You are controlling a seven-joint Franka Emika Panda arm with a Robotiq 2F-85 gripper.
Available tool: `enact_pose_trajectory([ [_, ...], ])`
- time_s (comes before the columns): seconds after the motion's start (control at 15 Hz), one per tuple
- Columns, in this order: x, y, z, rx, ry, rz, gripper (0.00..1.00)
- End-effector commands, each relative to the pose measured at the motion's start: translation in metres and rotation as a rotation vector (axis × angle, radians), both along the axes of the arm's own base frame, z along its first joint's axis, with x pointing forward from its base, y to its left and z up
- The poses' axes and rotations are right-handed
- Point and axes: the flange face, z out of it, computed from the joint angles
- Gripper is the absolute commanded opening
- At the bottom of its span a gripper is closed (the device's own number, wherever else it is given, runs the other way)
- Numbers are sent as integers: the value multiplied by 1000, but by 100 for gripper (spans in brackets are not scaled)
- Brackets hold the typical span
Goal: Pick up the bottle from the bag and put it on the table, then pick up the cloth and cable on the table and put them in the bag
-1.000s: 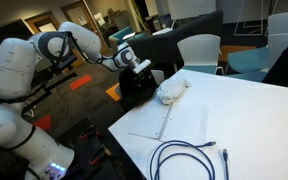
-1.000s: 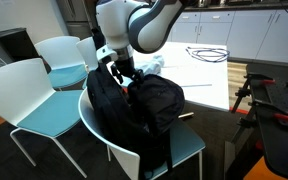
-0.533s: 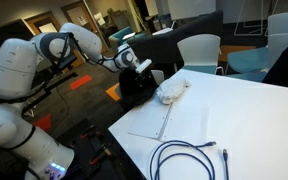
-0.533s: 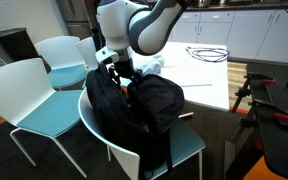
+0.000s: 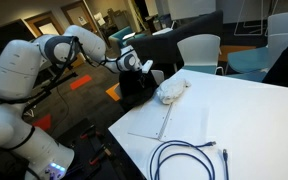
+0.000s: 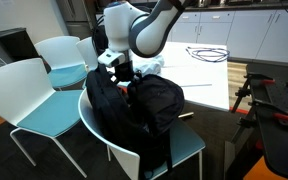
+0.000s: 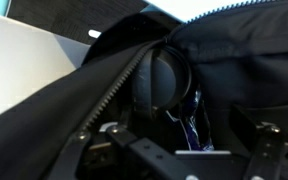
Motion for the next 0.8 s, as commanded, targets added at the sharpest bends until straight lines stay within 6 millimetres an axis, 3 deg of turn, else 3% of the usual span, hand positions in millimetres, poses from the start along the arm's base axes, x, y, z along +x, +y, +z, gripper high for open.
enact_pose_trajectory([
  [0.0,-7,8,2,10,27,102,100],
  [0.73,16,-2,-12,-29,-134,63,100],
])
